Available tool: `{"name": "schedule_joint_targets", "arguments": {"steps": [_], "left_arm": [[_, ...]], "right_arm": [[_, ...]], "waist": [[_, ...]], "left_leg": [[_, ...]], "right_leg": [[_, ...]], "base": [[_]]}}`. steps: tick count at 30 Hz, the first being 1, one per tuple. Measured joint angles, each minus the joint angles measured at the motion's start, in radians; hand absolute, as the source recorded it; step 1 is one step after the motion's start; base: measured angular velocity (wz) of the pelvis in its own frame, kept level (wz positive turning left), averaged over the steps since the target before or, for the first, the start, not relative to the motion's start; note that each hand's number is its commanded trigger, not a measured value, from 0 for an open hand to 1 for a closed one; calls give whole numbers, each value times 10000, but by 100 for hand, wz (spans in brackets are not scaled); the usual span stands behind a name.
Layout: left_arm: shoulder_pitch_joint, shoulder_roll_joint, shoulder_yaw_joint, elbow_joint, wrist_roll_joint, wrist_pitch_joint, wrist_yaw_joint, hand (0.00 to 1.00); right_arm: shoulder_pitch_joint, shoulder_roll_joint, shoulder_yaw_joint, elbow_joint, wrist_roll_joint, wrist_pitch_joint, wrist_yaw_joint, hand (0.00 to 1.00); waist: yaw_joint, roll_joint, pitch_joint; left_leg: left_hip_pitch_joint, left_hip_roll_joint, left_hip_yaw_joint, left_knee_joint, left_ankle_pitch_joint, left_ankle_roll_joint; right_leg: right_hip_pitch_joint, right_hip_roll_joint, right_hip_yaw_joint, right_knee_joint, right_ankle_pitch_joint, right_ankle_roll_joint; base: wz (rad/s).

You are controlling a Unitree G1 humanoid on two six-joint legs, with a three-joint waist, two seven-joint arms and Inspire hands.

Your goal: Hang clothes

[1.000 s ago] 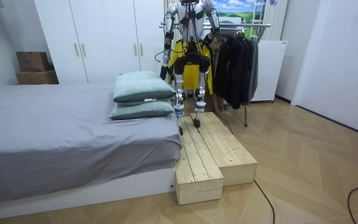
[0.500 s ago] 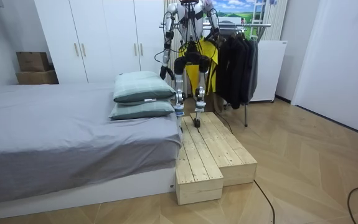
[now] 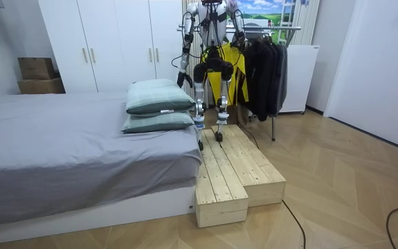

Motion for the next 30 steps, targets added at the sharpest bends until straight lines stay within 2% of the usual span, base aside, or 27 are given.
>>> {"name": "schedule_joint_targets", "arguments": {"steps": [4, 7, 9, 13, 15, 17, 21, 24, 25, 30], "left_arm": [[26, -22, 27, 96, -20, -43, 26, 0], [76, -23, 78, 162, -20, -95, 47, 0], [90, -21, 110, 159, 3, -123, 55, 0], [172, -19, 200, 171, 6, -147, 50, 0], [218, -18, 268, 198, 6, -150, 15, 0], [204, -1, 474, 224, -8, -174, 0, 0], [151, -6, 430, 329, -107, -256, 9, 0], [94, -8, 424, 328, -256, -407, 11, 0], [93, -10, 419, 329, -290, -456, 11, 0], [-67, 2, 377, 521, -421, -741, 14, 0]], "right_arm": [[167, 1, 34, 1023, 376, -65, 117, 0], [373, 2, 44, 1923, 642, -68, 373, 0], [522, 2, 44, 2634, 706, -74, 626, 0], [814, 76, 46, 4546, 701, -31, 1095, 0], [912, 140, 45, 4810, 700, -41, 1280, 0], [964, 175, 46, 5328, 734, -68, 1653, 0], [964, 250, 46, 6223, 854, -165, 2146, 0], [1010, 524, 45, 6740, 1142, -271, 2537, 0], [1054, 627, 47, 6795, 1221, -273, 2714, 0], [1043, 757, 206, 7492, 1240, -529, 3395, 0]], "waist": [[-5, -23, 21], [-23, -106, 66], [-74, -148, 82], [-36, -214, 97], [-65, -212, 100], [-79, -242, 81], [-148, -223, 83], [-192, -195, 98], [-219, -142, 128], [-278, -96, 123]], "left_leg": [[15, -1, -2, 45, 3, 0], [-2, -2, -6, 17, 0, -1], [-20, 1, -39, 0, -3, -2], [-20, 13, 13, -9, -5, -3], [-17, 26, 84, -11, -20, 2], [-16, 52, 106, 21, -51, -16], [5, 40, 17, 48, -55, -19], [38, 34, -26, 38, -55, -18], [50, 32, -25, 32, -56, -17], [50, 17, -32, 25, -67, -1]], "right_leg": [[38, -5, -6, -2, 6, -13], [30, -69, 6, 17, -84, 117], [21, -69, -35, 21, -91, 118], [-16, -46, 7, 38, -70, 83], [-27, 17, 74, 15, -59, 73], [-11, 19, 91, -11, 15, -29], [57, -7, 41, -9, 26, -46], [106, 4, -2, -20, 8, -21], [119, 6, -5, -21, 6, -18], [110, 1, 4, -13, -2, -6]], "base": [[0], [0], [4], [-4], [-11], [-3], [6], [4], [0], [0]]}}
